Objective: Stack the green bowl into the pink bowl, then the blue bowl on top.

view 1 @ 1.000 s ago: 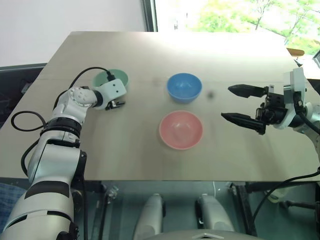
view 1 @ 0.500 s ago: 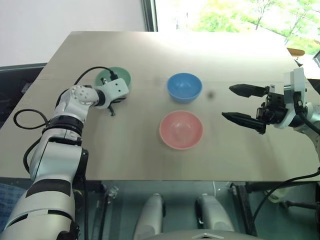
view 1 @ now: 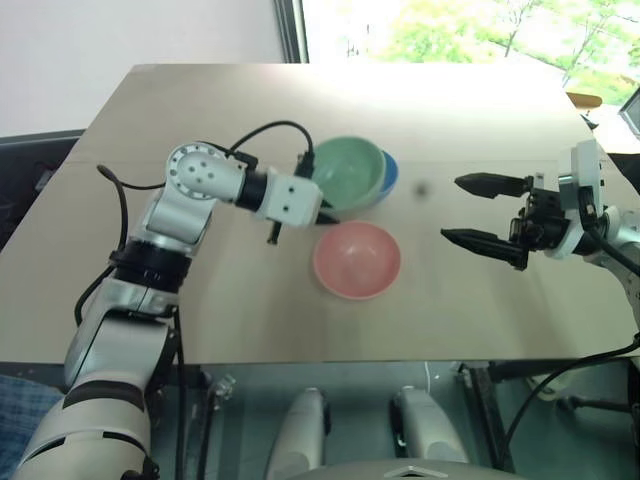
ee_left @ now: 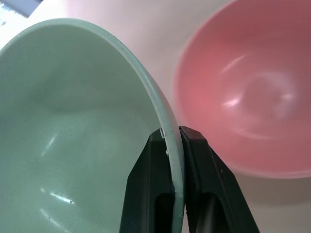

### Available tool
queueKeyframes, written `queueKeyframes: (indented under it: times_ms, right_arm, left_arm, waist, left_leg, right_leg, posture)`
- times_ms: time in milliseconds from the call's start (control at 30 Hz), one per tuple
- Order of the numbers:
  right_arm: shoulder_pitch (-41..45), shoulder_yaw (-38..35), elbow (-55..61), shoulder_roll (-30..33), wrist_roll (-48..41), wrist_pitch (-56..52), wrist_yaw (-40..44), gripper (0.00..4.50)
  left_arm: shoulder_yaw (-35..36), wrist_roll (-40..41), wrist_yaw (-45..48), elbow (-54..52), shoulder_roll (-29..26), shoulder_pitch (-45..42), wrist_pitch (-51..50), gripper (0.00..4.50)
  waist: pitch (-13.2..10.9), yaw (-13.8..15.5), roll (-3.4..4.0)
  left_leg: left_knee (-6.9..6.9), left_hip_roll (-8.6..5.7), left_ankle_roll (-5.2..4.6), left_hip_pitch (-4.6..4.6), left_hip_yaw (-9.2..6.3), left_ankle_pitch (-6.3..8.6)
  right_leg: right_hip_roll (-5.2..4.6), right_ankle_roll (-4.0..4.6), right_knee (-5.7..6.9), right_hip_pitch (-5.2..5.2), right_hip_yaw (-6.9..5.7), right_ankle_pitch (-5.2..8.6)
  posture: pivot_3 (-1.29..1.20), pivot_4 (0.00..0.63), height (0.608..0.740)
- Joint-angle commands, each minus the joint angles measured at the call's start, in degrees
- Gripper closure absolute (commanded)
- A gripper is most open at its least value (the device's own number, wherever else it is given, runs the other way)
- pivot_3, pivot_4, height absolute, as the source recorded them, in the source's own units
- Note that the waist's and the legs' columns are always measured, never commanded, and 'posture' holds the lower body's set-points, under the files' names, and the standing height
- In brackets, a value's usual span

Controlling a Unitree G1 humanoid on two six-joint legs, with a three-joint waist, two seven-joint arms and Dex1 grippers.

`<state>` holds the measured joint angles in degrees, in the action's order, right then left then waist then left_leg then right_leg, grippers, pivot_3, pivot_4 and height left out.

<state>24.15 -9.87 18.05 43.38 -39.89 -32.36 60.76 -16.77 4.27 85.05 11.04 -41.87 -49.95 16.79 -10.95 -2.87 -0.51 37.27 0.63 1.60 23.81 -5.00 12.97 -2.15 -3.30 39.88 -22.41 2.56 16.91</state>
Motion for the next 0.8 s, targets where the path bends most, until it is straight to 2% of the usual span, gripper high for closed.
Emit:
queueKeyframes:
  times_ms: [33,367,433,467,533,633,800]
  right_arm:
    - [0.5,-0.7,1.2,0.2,-0.4,1.1,-0.3,0.00]
    - [-0.8,-0.9,2.4,-0.1,-0.8,1.1,-1.2,0.00]
    - [-0.8,-0.9,2.3,0.0,-0.8,1.2,-1.1,0.00]
    - [-0.9,-0.9,2.4,0.0,-0.8,1.1,-1.1,0.00]
    - [-1.0,-0.9,2.5,0.0,-0.9,1.0,-1.1,0.00]
    - [-1.0,-1.0,2.5,0.1,-1.1,0.9,-1.1,0.00]
    - [-1.2,-1.0,2.5,0.3,-1.1,0.8,-0.9,0.00]
  left_arm:
    - [0.1,5.6,5.3,-8.2,-2.0,1.5,0.8,4.44]
    - [1.2,6.9,3.5,-10.0,0.2,2.0,1.9,4.44]
    - [1.7,7.2,2.4,-9.0,1.8,1.1,2.8,3.64]
    - [1.8,7.2,2.2,-8.8,2.2,0.8,2.7,3.44]
    - [2.2,7.1,1.4,-8.0,3.3,0.2,3.9,2.68]
    - [2.5,8.9,2.1,-9.0,3.1,0.8,1.6,1.36]
    - [4.7,15.9,1.3,-15.4,0.3,4.7,-10.5,1.36]
  waist:
    - [0.0,0.3,0.00]
    - [0.0,0.6,0.00]
    - [0.0,0.6,-0.01]
    - [0.0,0.6,-0.01]
    - [0.0,0.6,-0.01]
    - [0.0,0.5,-0.01]
    - [0.0,0.3,0.00]
  left_leg:
    - [0.02,0.00,0.00,0.00,0.01,0.00]
    - [0.08,-0.01,-0.01,0.00,-0.02,0.01]
    - [0.07,-0.01,-0.01,0.00,-0.02,0.01]
    - [0.08,-0.01,-0.01,0.00,-0.02,0.01]
    - [0.08,-0.01,-0.01,0.00,-0.02,0.01]
    - [0.08,-0.01,-0.01,0.00,-0.02,0.01]
    - [0.08,0.00,-0.01,-0.02,-0.02,0.01]
  right_leg:
    - [0.00,0.00,-0.01,0.01,0.00,0.00]
    - [0.00,0.00,-0.02,0.05,-0.03,0.00]
    - [0.00,0.00,-0.02,0.05,-0.03,0.00]
    - [0.00,0.00,-0.02,0.05,-0.03,0.00]
    - [0.00,0.00,-0.02,0.06,-0.03,0.00]
    - [0.00,0.00,-0.02,0.06,-0.03,0.00]
    - [0.02,0.00,-0.02,0.05,-0.01,0.00]
  posture:
    - [0.00,0.150,0.740]
    - [0.00,0.150,0.740]
    - [0.00,0.150,0.740]
    - [0.00,0.150,0.740]
    - [0.00,0.150,0.740]
    - [0.00,0.150,0.740]
    - [0.00,0.150,0.740]
